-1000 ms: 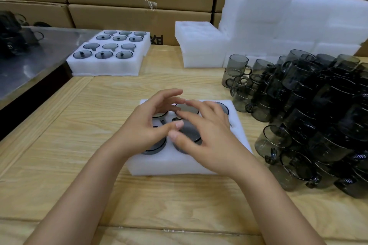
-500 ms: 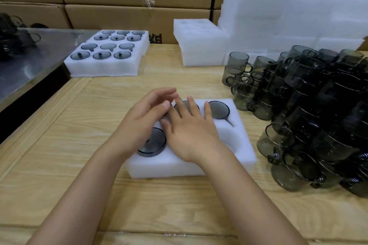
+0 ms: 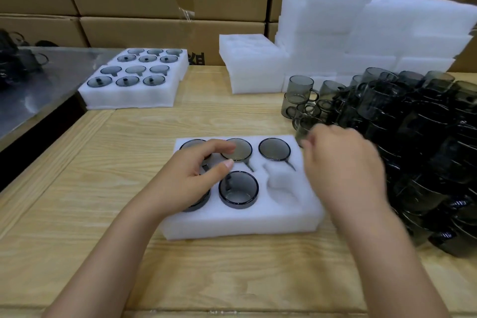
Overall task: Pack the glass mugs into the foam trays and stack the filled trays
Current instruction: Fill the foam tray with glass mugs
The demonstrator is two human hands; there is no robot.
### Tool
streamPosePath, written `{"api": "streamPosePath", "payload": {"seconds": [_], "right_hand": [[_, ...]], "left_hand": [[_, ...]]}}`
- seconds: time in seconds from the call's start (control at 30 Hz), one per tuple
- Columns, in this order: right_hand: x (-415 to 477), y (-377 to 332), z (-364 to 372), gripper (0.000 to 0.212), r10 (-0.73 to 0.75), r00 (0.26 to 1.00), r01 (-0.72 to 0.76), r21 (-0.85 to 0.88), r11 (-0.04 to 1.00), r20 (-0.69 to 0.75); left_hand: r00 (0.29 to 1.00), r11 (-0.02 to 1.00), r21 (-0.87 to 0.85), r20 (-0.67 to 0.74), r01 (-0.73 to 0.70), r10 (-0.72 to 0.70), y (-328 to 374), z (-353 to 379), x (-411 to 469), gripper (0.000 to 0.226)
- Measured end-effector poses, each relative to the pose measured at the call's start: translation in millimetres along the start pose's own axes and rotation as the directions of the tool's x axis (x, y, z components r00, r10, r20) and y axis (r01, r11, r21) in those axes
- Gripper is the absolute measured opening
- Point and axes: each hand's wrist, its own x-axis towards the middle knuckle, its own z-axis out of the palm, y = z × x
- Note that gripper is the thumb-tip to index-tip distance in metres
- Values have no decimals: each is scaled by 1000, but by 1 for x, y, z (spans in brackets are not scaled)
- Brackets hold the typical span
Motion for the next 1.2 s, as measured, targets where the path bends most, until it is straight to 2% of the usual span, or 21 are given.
{"api": "streamPosePath", "payload": {"seconds": [0.07, 0.17, 0.27, 0.37, 0.47, 0.57, 0.67, 0.77, 0.87, 0.93, 1.0, 1.03, 1.1, 1.17, 1.2], "right_hand": [[-4, 15, -3, 11, 114, 987, -92, -181, 979, 116], [-11, 23, 9, 19, 176, 951, -111, -248, 962, 255], [-11, 21, 16, 15, 136, 960, -74, -243, 967, 246], [-9, 19, 19, 27, 86, 975, -45, -197, 979, 206], [-8, 19, 17, 36, 41, 995, -39, -25, 999, 89], [-7, 24, 23, 39, -56, 988, 75, 137, 988, -142], [-9, 24, 30, 26, -168, 871, 304, 236, 923, -462], [-15, 15, 32, 23, -211, 814, 475, 410, 779, -542], [-20, 5, 32, 24, -267, 826, 544, 582, 604, -496], [-23, 2, 32, 24, -268, 844, 530, 649, 546, -464], [-24, 1, 32, 18, -187, 877, 467, 694, 548, -443], [-25, 2, 31, 15, -119, 895, 417, 712, 565, -430], [-25, 2, 29, 31, -3, 943, 279, 783, 556, -334], [-24, 1, 27, 51, 31, 987, 125, 878, 463, -157], [-23, 0, 27, 53, 32, 996, 66, 907, 416, -87]], "left_hand": [[999, 994, 105, 37, -16, 12, 1, 0, -1, 32], [993, 943, 319, 97, -96, 68, 3, 1, -3, 40], [981, 861, 474, 142, -182, 129, 6, 3, -3, 44], [976, 817, 535, 149, -215, 159, 7, 4, -1, 42], [976, 812, 544, 157, -212, 150, 6, 4, 1, 38], [978, 842, 503, 169, -195, 125, 9, 4, 2, 35], [986, 892, 428, 139, -148, 96, 14, 5, 5, 49], [988, 976, 181, 117, -125, 105, 27, 6, 14, 80], [965, 982, 11, 188, -188, 183, 44, 13, 27, 92], [959, 972, -15, 159, -235, 235, 51, 22, 33, 76], [962, 964, 39, 77, -264, 260, 53, 29, 38, 58], [968, 966, 64, 30, -251, 250, 54, 32, 39, 58], [968, 962, 124, -25, -243, 248, 56, 36, 41, 66], [949, 908, 289, -2, -302, 316, 62, 42, 41, 72], [940, 878, 351, 22, -326, 340, 64, 45, 41, 74]]}}
